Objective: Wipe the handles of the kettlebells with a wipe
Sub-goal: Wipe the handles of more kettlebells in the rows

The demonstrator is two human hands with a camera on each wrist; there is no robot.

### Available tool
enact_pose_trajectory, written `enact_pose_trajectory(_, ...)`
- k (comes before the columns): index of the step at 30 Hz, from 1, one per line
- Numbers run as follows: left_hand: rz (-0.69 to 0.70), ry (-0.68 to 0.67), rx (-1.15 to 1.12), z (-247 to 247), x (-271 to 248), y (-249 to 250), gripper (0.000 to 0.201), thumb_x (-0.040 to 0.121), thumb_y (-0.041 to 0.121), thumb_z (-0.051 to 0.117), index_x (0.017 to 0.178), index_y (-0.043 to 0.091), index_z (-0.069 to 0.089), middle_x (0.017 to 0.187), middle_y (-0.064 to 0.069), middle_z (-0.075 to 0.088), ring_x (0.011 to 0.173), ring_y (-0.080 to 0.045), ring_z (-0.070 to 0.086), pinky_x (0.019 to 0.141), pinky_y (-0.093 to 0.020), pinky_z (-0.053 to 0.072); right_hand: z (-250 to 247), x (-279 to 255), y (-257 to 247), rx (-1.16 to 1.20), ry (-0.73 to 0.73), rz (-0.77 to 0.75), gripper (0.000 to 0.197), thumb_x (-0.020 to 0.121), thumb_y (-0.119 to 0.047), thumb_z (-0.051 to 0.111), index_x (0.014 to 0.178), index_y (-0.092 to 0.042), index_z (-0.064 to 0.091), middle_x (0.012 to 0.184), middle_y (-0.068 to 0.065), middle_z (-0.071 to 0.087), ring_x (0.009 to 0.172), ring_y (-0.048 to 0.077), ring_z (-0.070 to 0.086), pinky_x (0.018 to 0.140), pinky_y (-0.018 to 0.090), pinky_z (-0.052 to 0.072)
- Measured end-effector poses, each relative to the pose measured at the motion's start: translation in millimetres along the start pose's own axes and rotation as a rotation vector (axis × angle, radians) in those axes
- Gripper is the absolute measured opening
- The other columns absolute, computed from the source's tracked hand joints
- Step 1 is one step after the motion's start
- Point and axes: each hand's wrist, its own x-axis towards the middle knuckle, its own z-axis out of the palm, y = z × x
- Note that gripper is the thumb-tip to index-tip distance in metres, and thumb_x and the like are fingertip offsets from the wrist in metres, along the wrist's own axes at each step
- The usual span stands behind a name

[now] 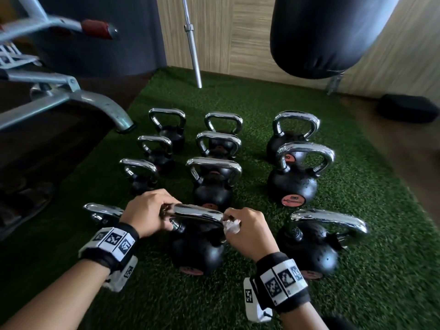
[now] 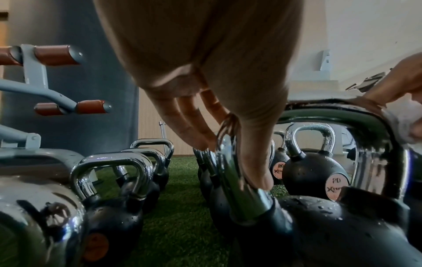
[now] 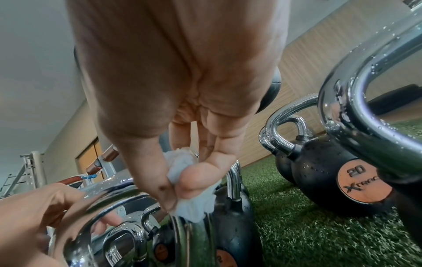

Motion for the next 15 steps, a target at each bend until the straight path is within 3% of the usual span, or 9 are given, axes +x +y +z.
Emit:
enact_pose_trajectory(4,0.029,-0.146,0.035,-4,3,10,0.036,0.064,0.013,0.079,0.089,0.035,0.063,0.089,0.013,0.061,0.082,-0.011,0.063,0.073,-0.038,0.057,-15,-9,5,0.135,-0.046,0.034,0.027,0.085,-0.024,0.071,0.110,-0.030,0.078,0.087,-0.011,0.073,0.068,-0.009,0.059,0.066,0.004,0.039)
enact_pose_trajectory(5,0.046,-0.204,0.015,-8,6,13,0.049,0.063,0.009,0.079,0.096,0.043,0.063,0.095,0.014,0.061,0.088,-0.011,0.062,0.078,-0.037,0.057,-23,-11,8,0.167,-0.034,0.053,0.031,0.084,-0.026,0.073,0.114,-0.030,0.078,0.089,-0.012,0.075,0.071,-0.012,0.061,0.068,0.003,0.041)
enact_pose_trajectory(7,0.116,-0.278,-0.019,-17,13,24,0.084,0.062,0.012,0.084,0.130,0.052,0.055,0.119,0.019,0.055,0.107,-0.006,0.058,0.094,-0.030,0.053,-42,-16,15,0.217,0.055,0.088,0.035,0.081,-0.024,0.078,0.116,-0.029,0.078,0.091,-0.014,0.077,0.079,-0.010,0.065,0.071,0.004,0.044)
enact_pose_trajectory(10,0.275,-0.168,-0.088,-24,22,70,0.091,0.072,0.014,0.081,0.149,0.045,0.042,0.141,0.022,0.038,0.129,0.000,0.040,0.110,-0.016,0.032,-76,-28,30,0.282,0.284,0.138,0.034,0.074,-0.024,0.088,0.103,-0.036,0.075,0.075,-0.024,0.071,0.072,-0.001,0.065,0.069,0.010,0.048)
enact_pose_trajectory(12,0.390,-0.044,-0.195,-18,21,115,0.087,0.075,0.013,0.078,0.149,0.040,0.042,0.146,0.022,0.037,0.135,0.002,0.034,0.110,-0.007,0.019,-97,-38,45,0.359,0.441,0.187,0.035,0.071,-0.023,0.091,0.099,-0.033,0.073,0.082,-0.018,0.075,0.074,0.000,0.069,0.073,0.020,0.056)
enact_pose_trajectory(13,0.434,-0.011,-0.259,-10,19,136,0.087,0.075,0.013,0.078,0.150,0.038,0.042,0.147,0.021,0.038,0.138,0.002,0.032,0.112,-0.006,0.018,-107,-44,53,0.397,0.524,0.214,0.036,0.071,-0.020,0.092,0.099,-0.030,0.072,0.086,-0.013,0.077,0.078,0.002,0.073,0.073,0.025,0.059)
enact_pose_trajectory(15,0.447,-0.011,-0.407,19,17,171,0.087,0.073,0.019,0.079,0.150,0.035,0.041,0.149,0.017,0.040,0.140,0.000,0.033,0.119,-0.020,0.025,-124,-57,68,0.458,0.691,0.255,0.038,0.072,-0.015,0.092,0.099,-0.026,0.068,0.086,-0.005,0.079,0.079,0.007,0.075,0.071,0.027,0.061)
